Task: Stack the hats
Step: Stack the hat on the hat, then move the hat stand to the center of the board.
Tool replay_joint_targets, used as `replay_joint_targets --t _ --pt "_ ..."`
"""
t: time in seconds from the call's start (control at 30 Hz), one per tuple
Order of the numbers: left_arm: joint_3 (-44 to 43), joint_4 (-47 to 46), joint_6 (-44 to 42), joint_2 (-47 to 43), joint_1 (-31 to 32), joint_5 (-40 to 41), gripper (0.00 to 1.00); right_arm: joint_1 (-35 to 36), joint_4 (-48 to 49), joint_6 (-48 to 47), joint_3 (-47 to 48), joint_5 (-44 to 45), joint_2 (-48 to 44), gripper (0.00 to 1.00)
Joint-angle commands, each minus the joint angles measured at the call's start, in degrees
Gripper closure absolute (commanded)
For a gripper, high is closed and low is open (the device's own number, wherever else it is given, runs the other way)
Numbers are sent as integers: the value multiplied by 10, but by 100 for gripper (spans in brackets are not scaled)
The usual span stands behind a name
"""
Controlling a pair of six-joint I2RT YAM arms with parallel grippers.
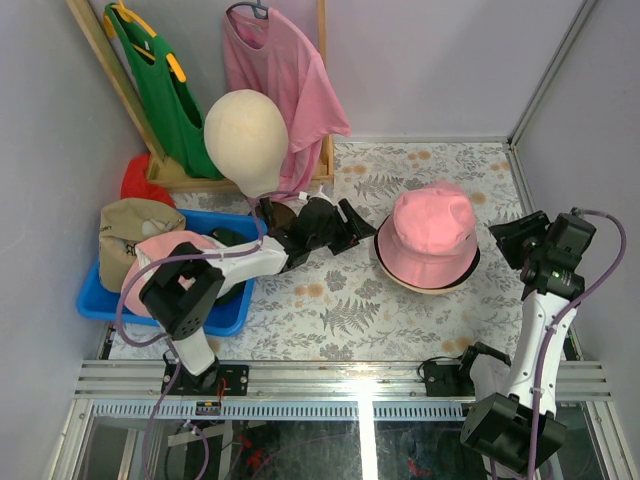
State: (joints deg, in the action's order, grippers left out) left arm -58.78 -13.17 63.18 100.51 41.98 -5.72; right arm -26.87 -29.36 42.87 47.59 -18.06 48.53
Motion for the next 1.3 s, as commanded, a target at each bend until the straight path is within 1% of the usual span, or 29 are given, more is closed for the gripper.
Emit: replay_joint_targets --t 0.0,0.13,0.23,0.33,0.47,0.63,0.8,1.0,1.27 --pt "25 -17 -2 -49 4 15 34 2 19 33 22 -19 -5 48" --pt "57 -32 2 -84 9 18 34 2 48 54 -3 -46 -10 48" --pt "70 -45 6 -93 17 17 34 2 68 63 -12 -55 -10 48" --pt "73 -59 13 -85 26 16 34 2 87 71 -20 -52 -11 48" --pt "80 -102 35 -75 39 9 34 2 114 79 -25 -58 6 48" --pt "75 -133 37 -70 59 26 34 2 146 88 -24 -69 23 48" --pt "59 -145 32 -39 83 20 34 2 167 91 -34 -91 41 48" --pt "52 -150 34 0 117 24 35 3 185 93 -61 -103 40 49" --pt "24 -147 39 42 141 21 35 3 174 75 -72 -101 50 49"
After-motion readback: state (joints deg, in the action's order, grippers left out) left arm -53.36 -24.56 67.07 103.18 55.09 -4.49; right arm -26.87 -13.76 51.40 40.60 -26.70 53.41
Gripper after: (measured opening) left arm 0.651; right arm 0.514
